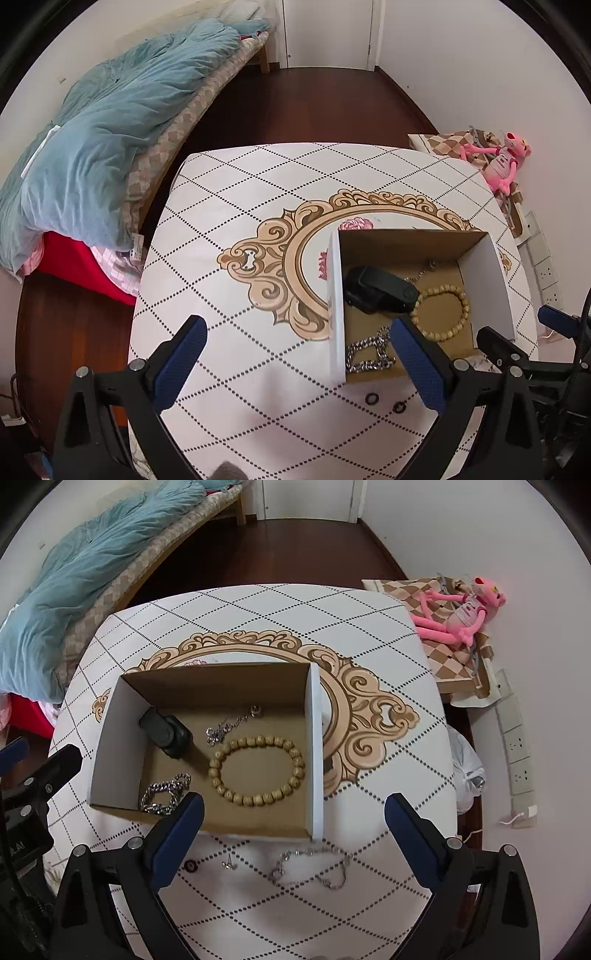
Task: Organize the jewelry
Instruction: 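Withdraw both grippers from the box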
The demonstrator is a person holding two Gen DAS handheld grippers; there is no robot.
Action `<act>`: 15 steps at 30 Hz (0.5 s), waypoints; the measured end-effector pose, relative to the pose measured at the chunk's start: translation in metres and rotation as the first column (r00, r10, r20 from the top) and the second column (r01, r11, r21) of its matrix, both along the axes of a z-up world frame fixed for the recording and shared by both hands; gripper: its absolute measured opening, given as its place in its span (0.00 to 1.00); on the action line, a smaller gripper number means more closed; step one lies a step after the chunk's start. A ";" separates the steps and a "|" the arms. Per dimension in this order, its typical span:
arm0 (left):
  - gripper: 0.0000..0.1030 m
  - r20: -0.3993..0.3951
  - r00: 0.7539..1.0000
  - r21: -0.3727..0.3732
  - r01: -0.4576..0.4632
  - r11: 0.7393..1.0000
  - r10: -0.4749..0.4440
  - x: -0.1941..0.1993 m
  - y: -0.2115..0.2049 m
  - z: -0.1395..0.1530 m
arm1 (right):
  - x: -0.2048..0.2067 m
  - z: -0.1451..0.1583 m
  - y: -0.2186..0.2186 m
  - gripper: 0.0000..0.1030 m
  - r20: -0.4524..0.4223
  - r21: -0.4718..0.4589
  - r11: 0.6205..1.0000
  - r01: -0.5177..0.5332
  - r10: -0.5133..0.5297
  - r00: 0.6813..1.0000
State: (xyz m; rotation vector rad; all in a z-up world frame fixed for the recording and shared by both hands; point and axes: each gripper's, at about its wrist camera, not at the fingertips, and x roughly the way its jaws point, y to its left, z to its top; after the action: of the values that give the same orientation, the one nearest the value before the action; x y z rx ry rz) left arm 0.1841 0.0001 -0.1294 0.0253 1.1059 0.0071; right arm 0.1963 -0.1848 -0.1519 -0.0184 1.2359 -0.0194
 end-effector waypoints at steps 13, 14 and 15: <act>0.98 0.113 0.993 0.041 -0.035 0.999 0.031 -0.051 -0.002 0.053 | -0.050 0.061 0.004 0.97 0.127 0.006 1.000 0.019 -0.020 0.992; 0.98 0.118 0.992 0.037 -0.040 0.998 0.035 -0.055 -0.001 0.057 | -0.053 0.064 0.003 0.97 0.135 0.009 1.000 0.022 -0.023 0.991; 0.98 0.122 0.992 0.032 -0.041 0.999 0.037 -0.060 0.000 0.061 | -0.058 0.070 0.002 0.97 0.147 0.009 1.000 0.025 -0.026 0.989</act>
State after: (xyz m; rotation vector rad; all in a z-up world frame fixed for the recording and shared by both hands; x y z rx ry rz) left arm 0.1246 -0.0001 -0.0680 0.0338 0.9844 0.0620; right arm 0.1384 -0.1828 -0.0814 0.0050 1.0882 -0.0384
